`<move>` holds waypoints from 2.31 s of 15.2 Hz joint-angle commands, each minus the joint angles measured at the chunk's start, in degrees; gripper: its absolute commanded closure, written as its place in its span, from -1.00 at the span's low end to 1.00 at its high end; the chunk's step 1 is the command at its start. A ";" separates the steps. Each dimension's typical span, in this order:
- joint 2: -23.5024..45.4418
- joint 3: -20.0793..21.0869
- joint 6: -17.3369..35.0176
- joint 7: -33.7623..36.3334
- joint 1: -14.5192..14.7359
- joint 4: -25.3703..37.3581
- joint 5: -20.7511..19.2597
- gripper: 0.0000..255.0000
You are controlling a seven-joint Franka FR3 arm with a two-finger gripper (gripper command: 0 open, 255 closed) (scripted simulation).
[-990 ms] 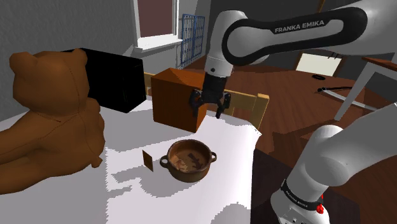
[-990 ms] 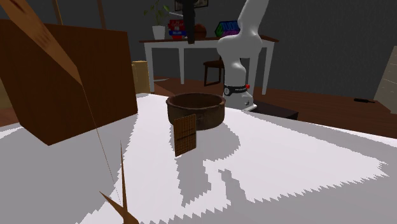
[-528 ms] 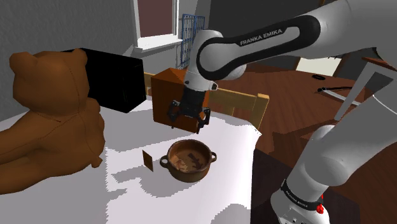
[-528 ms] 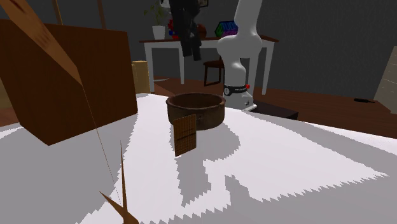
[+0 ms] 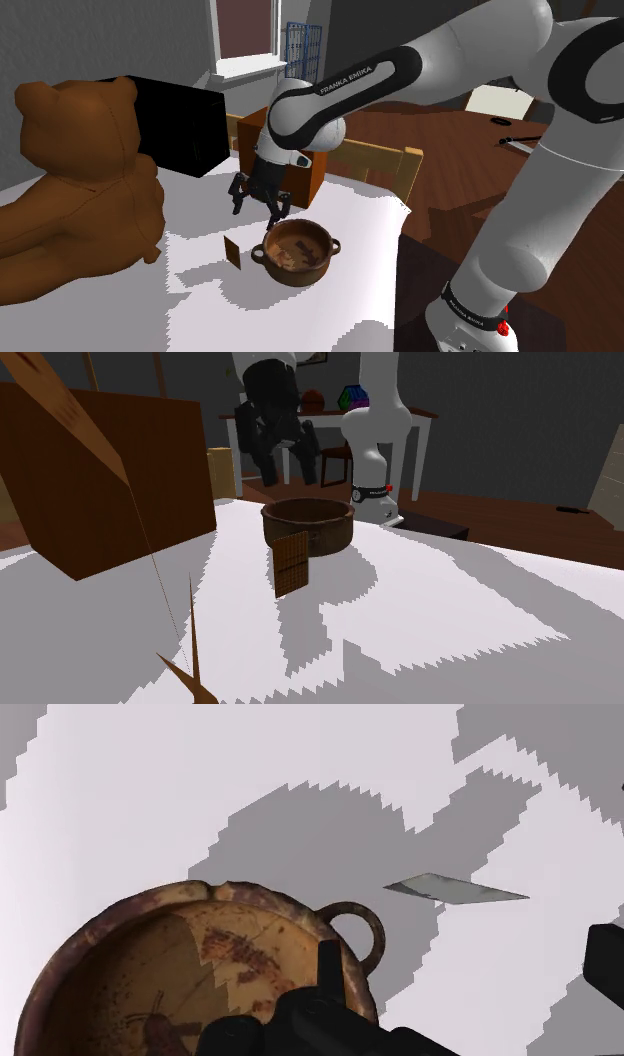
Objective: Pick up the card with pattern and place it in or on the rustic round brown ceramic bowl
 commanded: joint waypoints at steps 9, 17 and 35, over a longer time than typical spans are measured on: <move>11.50 1.06 9.78 7.19 2.19 3.97 0.77 -1.00; 12.57 1.15 10.89 7.28 2.56 4.04 0.62 -1.00; 8.93 0.98 6.12 9.25 2.16 5.47 0.03 1.00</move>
